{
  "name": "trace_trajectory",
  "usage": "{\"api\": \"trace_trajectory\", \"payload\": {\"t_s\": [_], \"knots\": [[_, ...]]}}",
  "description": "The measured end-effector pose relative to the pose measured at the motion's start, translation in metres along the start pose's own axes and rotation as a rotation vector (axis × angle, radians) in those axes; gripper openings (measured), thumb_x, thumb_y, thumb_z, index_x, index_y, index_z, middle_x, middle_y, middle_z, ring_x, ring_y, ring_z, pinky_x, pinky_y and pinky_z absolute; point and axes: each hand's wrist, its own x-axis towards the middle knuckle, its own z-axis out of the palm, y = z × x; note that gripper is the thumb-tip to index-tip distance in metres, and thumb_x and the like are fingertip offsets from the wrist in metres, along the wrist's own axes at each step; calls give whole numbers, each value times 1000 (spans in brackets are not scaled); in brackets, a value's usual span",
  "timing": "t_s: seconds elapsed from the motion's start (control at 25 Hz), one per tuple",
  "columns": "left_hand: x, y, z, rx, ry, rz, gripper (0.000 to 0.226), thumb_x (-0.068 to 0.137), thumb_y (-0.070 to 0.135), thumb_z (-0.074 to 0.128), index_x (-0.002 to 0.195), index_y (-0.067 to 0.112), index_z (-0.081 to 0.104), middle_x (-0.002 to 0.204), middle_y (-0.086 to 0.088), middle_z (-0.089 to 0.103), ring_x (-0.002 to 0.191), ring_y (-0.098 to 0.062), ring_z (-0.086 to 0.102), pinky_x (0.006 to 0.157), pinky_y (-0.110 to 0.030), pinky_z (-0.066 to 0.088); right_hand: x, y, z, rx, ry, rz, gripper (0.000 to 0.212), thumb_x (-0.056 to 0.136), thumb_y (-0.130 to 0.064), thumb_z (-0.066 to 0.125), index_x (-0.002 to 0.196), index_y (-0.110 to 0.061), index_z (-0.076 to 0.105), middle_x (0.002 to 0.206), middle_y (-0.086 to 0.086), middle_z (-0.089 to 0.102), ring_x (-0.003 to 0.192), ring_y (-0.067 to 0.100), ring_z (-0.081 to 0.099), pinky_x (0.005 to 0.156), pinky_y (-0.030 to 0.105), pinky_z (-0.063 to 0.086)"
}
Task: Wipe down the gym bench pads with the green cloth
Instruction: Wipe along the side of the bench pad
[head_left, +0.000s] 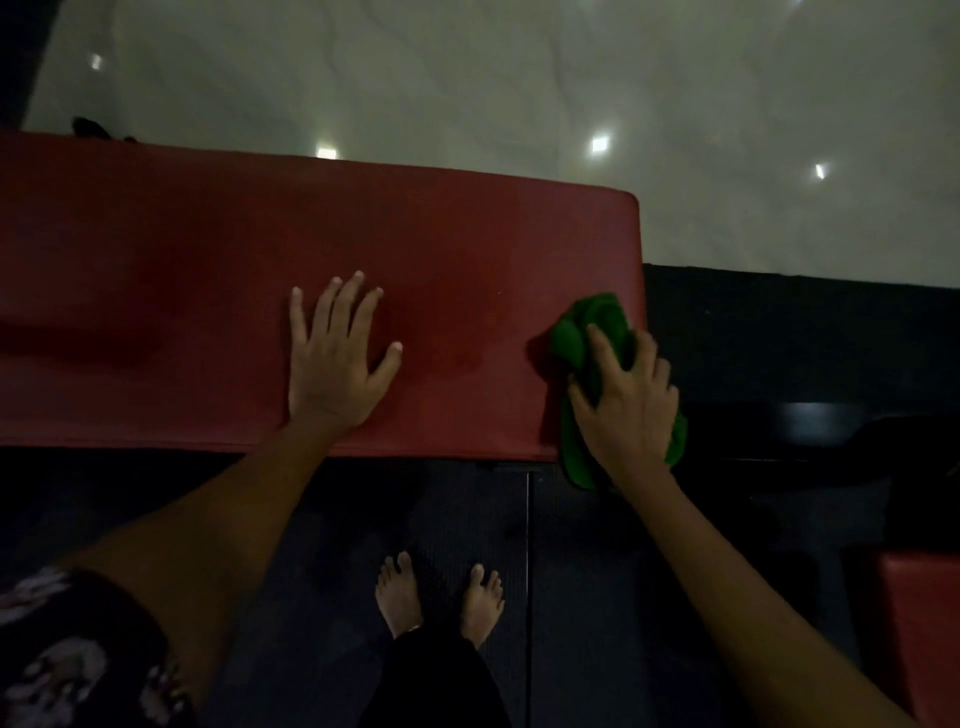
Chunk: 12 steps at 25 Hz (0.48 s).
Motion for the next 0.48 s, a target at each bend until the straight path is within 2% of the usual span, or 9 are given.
{"api": "trace_trajectory", "payload": {"t_s": [0.08, 0.12, 0.2, 0.28, 0.32, 0.4, 0.48], "knots": [[0, -2, 5, -10, -43, -6, 69, 88, 51, 34, 145, 11, 32, 153, -9, 27, 142, -28, 21, 115, -46, -5, 38, -22, 2, 86, -37, 241, 59, 89, -41, 53, 142, -24, 36, 143, 19, 32, 118, 39, 42, 91, 48, 40], [0, -3, 6, -16, -67, -9, 71, 88, 52, 33, 147, 13, 28, 155, -8, 23, 143, -27, 18, 115, -47, -5, 53, -39, 3, 116, -44, 260, 61, 89, -42, 52, 144, -24, 33, 144, 19, 30, 122, 37, 39, 95, 47, 38], [2, -4, 4, -36, -90, -14, 72, 89, 54, 31, 148, 14, 26, 156, -7, 21, 144, -27, 15, 116, -47, -2, 60, -64, 4, 137, -41, 101, 64, 87, -44, 55, 144, -25, 34, 143, 19, 33, 119, 37, 42, 93, 46, 39], [4, -4, 3, -49, -100, -24, 73, 89, 55, 31, 148, 13, 27, 155, -8, 22, 144, -27, 15, 116, -47, 2, 40, -61, 5, 117, -49, -107, 65, 81, -39, 65, 140, -25, 41, 137, 19, 41, 108, 39, 49, 82, 46, 44], [3, -4, 3, -51, -102, -26, 73, 88, 55, 31, 148, 13, 28, 155, -8, 24, 144, -27, 16, 116, -47, 4, 29, -49, 5, 118, -39, -143, 65, 78, -34, 69, 138, -25, 45, 135, 20, 45, 104, 40, 51, 78, 46, 46], [3, -4, 3, -57, -100, -29, 73, 88, 55, 33, 147, 12, 30, 154, -8, 26, 143, -27, 18, 116, -48, 7, 28, -21, -2, 138, -26, -64, 63, 78, -29, 70, 136, -24, 48, 136, 20, 43, 107, 40, 50, 77, 44, 47], [4, -4, 5, -55, -102, -31, 73, 88, 56, 34, 146, 12, 31, 153, -8, 27, 143, -27, 19, 115, -47, 6, 61, -12, -5, 148, -16, 140, 59, 85, -32, 62, 140, -24, 42, 142, 16, 36, 117, 36, 43, 85, 42, 44]]}}
